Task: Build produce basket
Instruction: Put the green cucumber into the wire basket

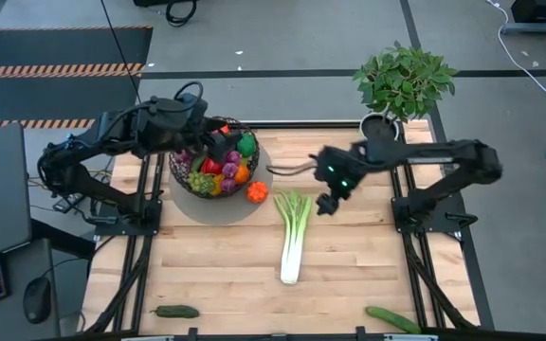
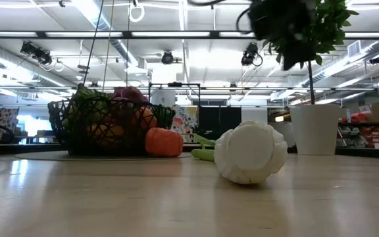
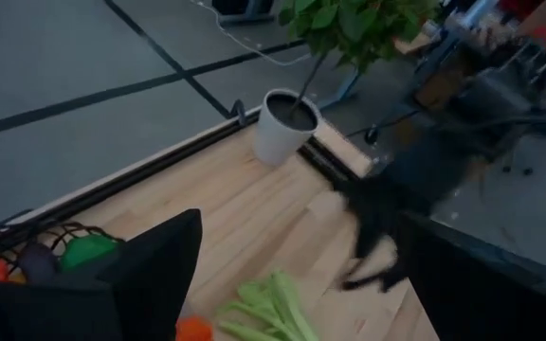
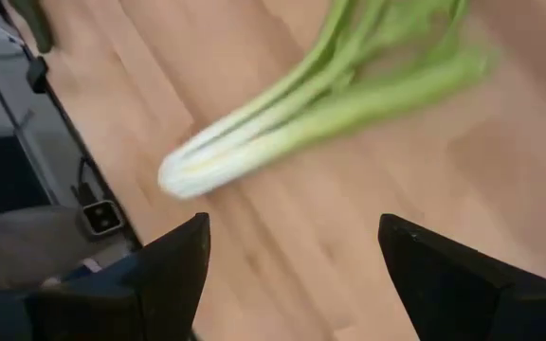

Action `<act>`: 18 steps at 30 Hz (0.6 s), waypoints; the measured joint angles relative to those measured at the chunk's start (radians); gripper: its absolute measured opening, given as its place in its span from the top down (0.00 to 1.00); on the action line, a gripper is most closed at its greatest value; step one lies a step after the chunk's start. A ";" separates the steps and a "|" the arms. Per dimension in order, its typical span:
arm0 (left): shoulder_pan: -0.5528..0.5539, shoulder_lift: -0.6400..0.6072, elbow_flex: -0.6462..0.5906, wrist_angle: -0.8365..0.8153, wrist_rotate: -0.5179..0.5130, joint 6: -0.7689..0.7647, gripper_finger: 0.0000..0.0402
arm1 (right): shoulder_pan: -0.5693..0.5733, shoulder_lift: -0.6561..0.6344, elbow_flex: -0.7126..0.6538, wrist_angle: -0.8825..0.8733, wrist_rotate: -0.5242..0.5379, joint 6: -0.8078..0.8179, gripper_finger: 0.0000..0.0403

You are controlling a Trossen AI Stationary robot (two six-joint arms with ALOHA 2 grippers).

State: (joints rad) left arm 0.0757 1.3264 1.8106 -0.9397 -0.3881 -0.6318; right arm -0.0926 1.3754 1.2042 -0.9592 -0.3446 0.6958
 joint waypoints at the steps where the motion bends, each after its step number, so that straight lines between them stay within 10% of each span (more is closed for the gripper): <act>1: 0.000 0.003 -0.001 -0.004 0.001 0.011 0.11 | 0.028 -0.033 -0.029 0.010 0.014 0.056 0.24; 18: -0.001 0.146 -0.001 0.029 0.208 0.191 0.11 | 0.621 -0.066 -0.250 0.164 -0.004 0.817 0.24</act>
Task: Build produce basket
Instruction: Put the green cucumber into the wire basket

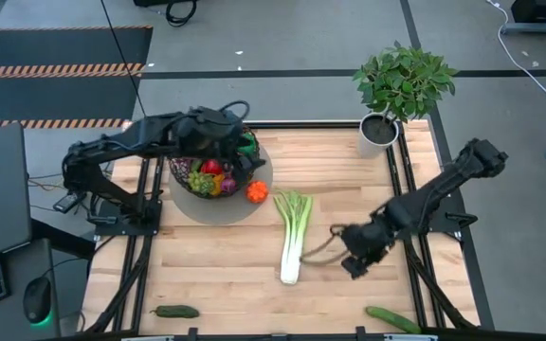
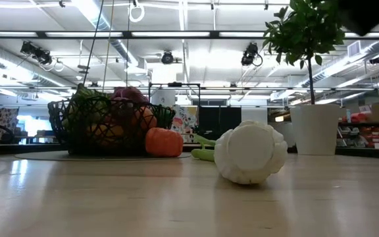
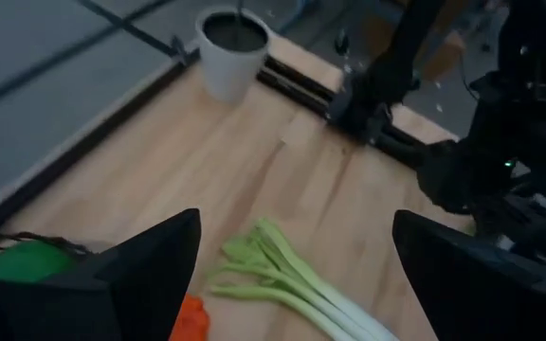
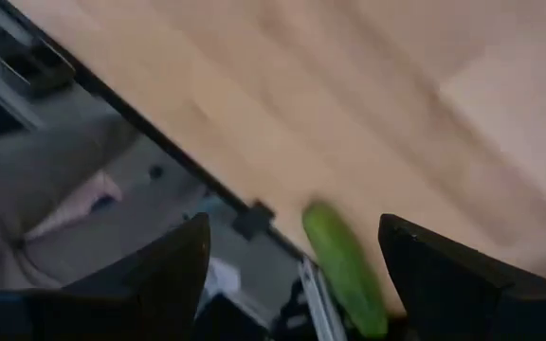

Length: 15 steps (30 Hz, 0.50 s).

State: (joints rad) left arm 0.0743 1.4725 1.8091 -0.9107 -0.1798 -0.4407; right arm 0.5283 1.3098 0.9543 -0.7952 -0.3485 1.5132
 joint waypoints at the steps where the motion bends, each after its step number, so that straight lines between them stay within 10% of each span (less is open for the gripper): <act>1: -0.001 0.011 0.000 0.002 0.019 -0.004 0.11 | 0.030 0.017 0.000 0.002 -0.012 0.022 0.24; 15: -0.151 0.176 0.000 0.014 0.026 -0.320 0.11 | 0.389 0.225 0.001 0.172 0.052 0.127 0.24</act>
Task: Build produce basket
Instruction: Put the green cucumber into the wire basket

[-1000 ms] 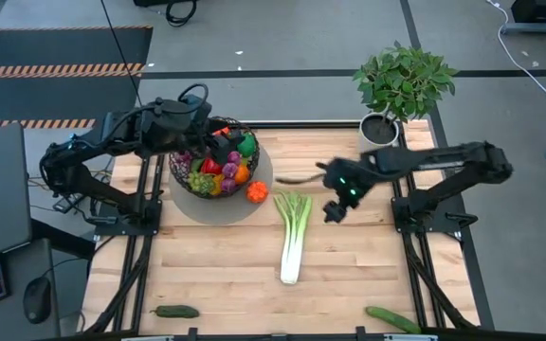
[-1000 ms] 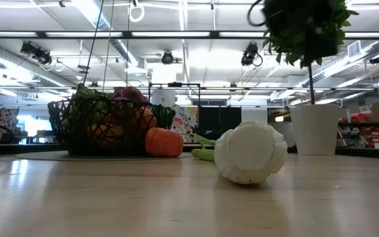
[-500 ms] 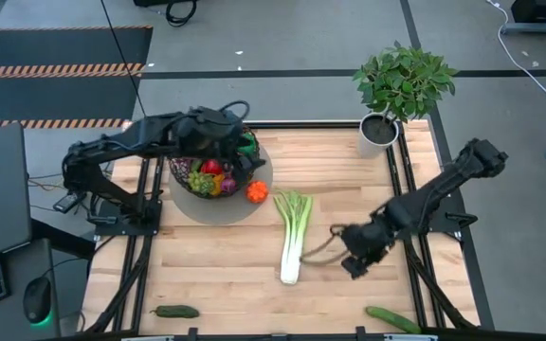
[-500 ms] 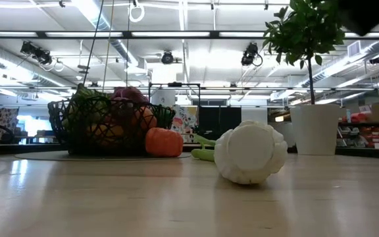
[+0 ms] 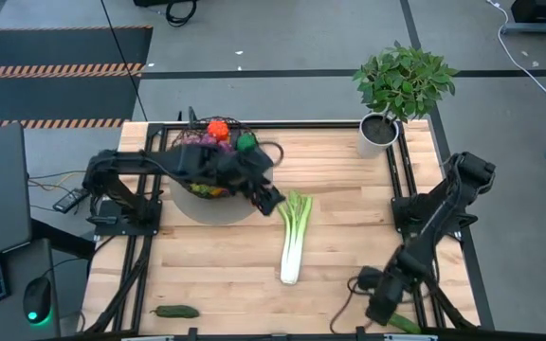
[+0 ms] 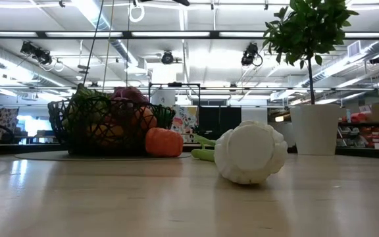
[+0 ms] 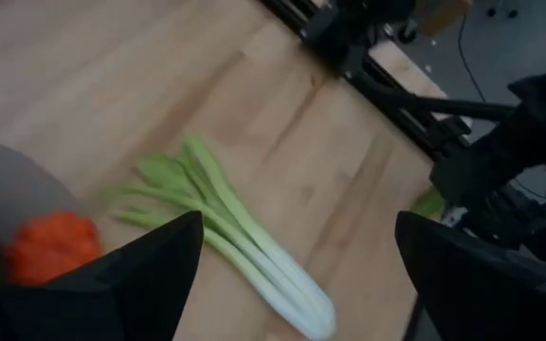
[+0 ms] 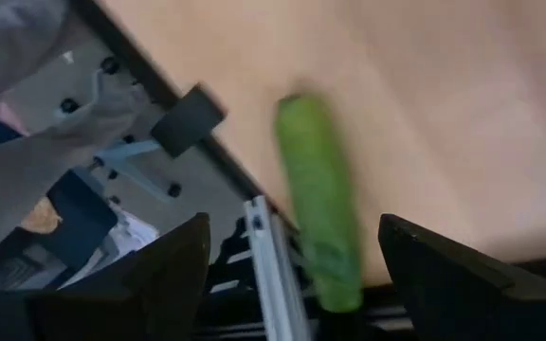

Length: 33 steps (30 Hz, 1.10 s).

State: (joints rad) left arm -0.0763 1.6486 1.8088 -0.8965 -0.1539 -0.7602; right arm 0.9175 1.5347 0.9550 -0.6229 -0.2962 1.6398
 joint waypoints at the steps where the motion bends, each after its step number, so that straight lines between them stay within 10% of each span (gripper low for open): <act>1: -0.014 0.011 0.000 0.003 0.000 -0.027 0.11 | 0.024 0.015 0.000 0.021 0.019 0.011 0.24; 16: -0.092 0.083 0.000 0.005 -0.001 -0.260 0.11 | 0.189 0.216 0.000 0.069 0.051 0.044 0.34; 33: -0.098 0.079 0.000 0.014 -0.002 -0.203 0.11 | 0.141 0.212 0.001 0.056 0.204 0.027 0.74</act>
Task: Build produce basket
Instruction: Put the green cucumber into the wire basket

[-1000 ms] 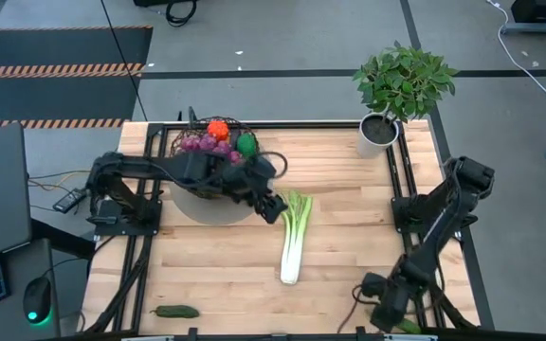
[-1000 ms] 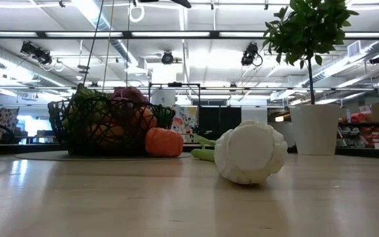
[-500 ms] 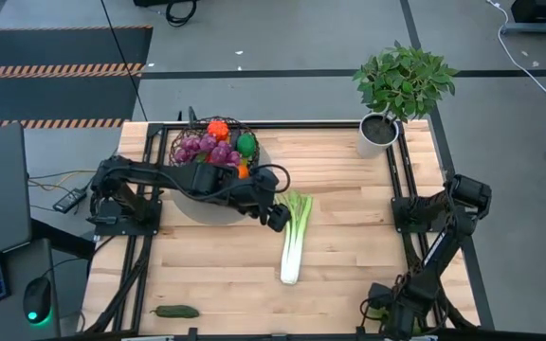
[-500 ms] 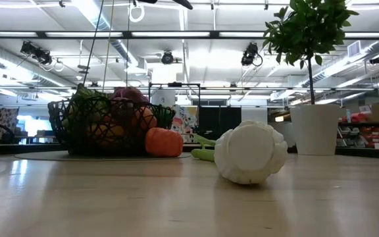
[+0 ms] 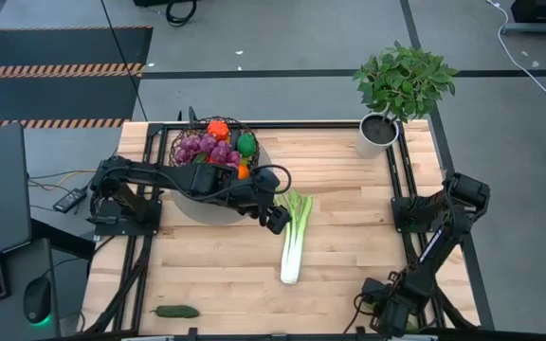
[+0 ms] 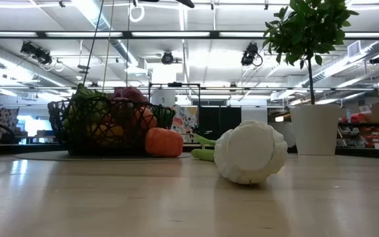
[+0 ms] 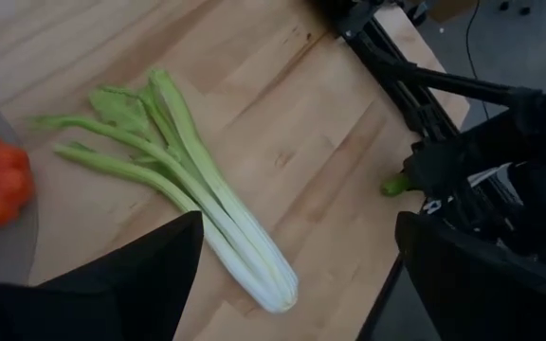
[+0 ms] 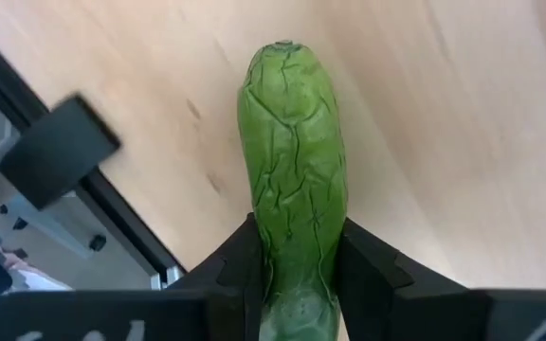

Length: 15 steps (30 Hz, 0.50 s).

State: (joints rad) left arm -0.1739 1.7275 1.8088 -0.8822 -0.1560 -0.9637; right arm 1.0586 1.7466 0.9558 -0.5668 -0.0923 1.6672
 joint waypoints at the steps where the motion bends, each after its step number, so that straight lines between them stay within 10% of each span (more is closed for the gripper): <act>1: 0.003 0.000 0.000 0.000 0.000 0.010 0.11 | -0.006 0.000 0.001 -0.003 0.003 -0.009 0.74; 15: 0.127 -0.130 0.000 -0.048 0.003 0.117 0.11 | -0.224 -0.244 0.000 -0.221 0.216 -0.156 0.73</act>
State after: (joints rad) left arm -0.0470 1.5972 1.8088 -0.9299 -0.1528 -0.8467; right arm 0.8347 1.5026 0.9554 -0.7878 0.1235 1.5110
